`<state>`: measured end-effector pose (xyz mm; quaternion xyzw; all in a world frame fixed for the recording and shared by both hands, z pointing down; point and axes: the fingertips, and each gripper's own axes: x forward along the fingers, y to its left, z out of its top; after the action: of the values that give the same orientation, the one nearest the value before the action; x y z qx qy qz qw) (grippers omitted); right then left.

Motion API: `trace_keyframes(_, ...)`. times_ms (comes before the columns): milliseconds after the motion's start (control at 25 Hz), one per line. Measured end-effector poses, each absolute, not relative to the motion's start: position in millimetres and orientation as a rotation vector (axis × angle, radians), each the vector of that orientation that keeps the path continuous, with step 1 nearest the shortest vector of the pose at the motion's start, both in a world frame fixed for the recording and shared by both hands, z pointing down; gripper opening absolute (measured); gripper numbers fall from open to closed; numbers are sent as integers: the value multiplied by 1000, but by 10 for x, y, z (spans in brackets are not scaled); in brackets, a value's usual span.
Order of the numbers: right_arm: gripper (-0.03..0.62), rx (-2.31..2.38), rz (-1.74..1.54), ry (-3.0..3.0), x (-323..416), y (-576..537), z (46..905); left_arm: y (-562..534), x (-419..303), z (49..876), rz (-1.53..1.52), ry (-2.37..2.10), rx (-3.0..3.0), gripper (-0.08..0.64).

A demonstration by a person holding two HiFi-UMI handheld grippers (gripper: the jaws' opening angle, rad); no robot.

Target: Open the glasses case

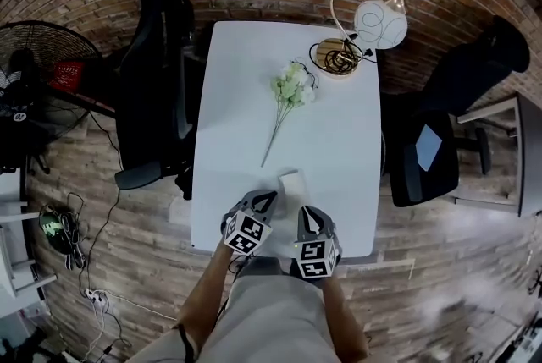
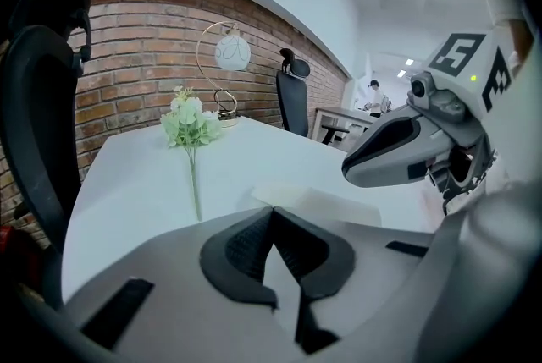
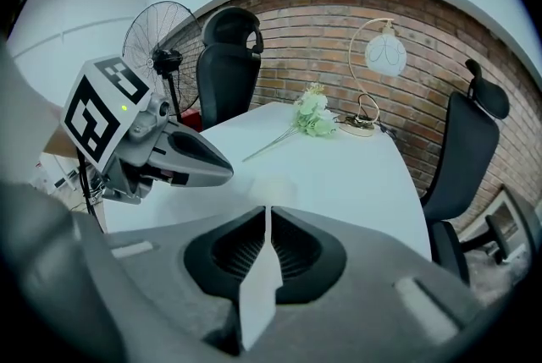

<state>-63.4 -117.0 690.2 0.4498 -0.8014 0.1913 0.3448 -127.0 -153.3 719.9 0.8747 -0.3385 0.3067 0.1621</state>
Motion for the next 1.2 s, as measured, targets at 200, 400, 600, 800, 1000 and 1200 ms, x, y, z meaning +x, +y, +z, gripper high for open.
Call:
trace_keyframes(200,26,1174,519,-2070,-656,-1144,6951,-1507,-1227,7256,894,-940,2499,5)
trace_keyframes(400,85,1170,550,-2063,-701,-1139,7035,-1490,-1201,7313,904,-926,2499,5)
trace_keyframes(600,187,1143,588,-2057,-769,-1132,7107,-1496,-1181,7341,912,-909,2501,5)
trace_keyframes(800,266,1112,637,-2034,-813,-1104,7225,-1503,-1158,7391,934,-883,2501,5)
trace_keyframes(1000,315,1114,670,-1986,-821,-1099,7333,-1523,-1140,7430,958,-862,2510,5)
trace_keyframes(1200,366,1119,676,-1951,-828,-1123,7426,-1528,-1115,7454,969,-855,2509,5)
